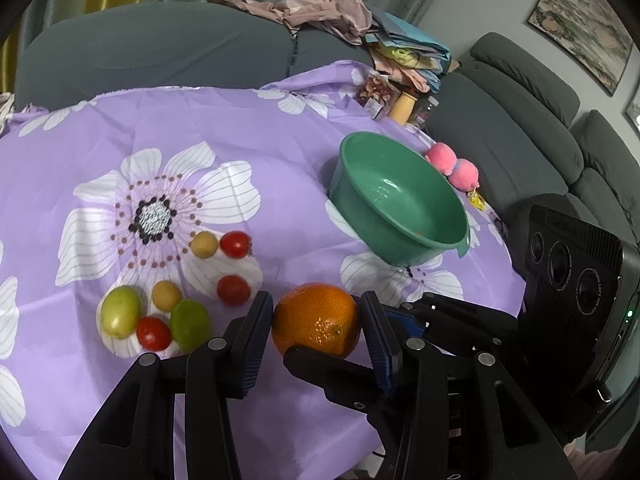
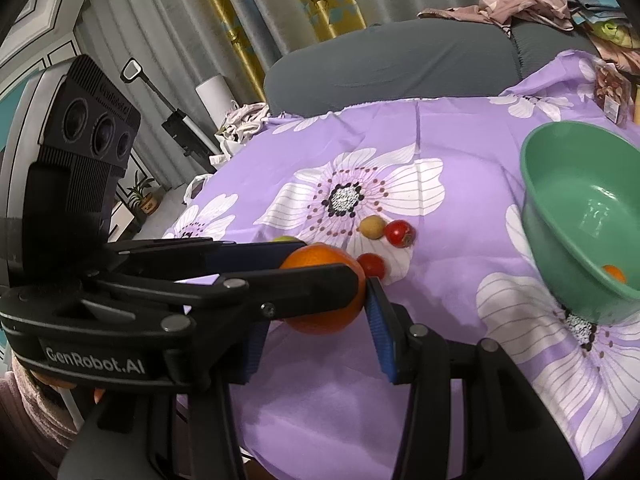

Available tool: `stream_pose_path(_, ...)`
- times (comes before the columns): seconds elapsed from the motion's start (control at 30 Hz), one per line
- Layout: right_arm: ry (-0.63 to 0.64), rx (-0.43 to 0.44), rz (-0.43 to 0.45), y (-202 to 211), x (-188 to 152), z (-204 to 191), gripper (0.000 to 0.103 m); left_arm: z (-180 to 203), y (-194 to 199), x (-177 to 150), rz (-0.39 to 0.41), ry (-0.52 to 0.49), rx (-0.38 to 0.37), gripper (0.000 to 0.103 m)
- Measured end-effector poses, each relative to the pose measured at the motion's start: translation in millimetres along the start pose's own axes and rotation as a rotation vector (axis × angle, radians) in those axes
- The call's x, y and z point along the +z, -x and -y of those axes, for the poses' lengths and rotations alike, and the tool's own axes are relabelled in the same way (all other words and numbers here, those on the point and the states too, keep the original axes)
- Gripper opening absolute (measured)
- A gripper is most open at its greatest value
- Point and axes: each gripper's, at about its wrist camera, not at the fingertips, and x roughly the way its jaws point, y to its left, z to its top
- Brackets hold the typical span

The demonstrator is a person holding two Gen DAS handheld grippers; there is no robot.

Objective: Organize fruits
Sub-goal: 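Carry the large orange with the left gripper to the green bowl, then lower the orange into the bowl and open the left gripper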

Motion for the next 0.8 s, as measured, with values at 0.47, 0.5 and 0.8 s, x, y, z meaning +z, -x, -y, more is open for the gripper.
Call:
stream_pose_path(0.47,-0.020,-0.066,0.075,23,15,27,0.046,31,-20,33,0.010,-0.083,-0.040,0.045)
stream_pose_path(0.5,-0.025,-0.072,0.083,26,17,31,0.046,34,-22,36,0.010,-0.090,-0.044,0.045)
stream_pose_path(0.8,-0.057,-0.149,0.146,48,34,67,0.046,64,-51,71,0.014,-0.151,-0.113,0.045)
